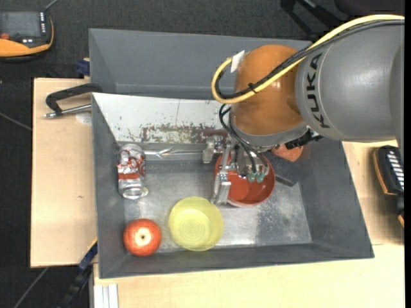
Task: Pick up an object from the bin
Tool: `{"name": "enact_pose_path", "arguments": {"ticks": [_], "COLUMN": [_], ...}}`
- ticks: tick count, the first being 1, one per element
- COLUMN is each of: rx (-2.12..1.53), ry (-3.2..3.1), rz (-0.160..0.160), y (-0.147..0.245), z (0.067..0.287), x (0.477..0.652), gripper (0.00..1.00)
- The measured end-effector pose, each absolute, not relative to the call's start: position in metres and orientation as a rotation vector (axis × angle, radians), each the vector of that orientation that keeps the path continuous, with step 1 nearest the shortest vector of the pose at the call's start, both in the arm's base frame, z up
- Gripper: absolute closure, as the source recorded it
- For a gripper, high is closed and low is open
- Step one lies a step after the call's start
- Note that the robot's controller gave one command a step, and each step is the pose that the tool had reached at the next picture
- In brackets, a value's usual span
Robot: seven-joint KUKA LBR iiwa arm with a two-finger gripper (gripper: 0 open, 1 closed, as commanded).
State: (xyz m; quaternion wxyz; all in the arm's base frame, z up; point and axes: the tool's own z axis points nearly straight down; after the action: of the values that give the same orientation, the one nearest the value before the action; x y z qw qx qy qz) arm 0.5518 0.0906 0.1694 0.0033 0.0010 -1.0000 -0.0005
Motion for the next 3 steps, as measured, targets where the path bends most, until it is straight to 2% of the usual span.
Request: {"name": "enact_pose_path", "arguments": {"ticks": [1,2,3], "rx": [0.050,0.383,0.384], "ry": [-3.135,-3.115,-3.114], "rz": [0.003,-0.002,0.000], "y": [0.018,-0.026,-0.025], "z": [0.156,0.073,0.071], "x": [0.561,0.573,0.572], "gripper": [0.00,0.00,1.00]}}
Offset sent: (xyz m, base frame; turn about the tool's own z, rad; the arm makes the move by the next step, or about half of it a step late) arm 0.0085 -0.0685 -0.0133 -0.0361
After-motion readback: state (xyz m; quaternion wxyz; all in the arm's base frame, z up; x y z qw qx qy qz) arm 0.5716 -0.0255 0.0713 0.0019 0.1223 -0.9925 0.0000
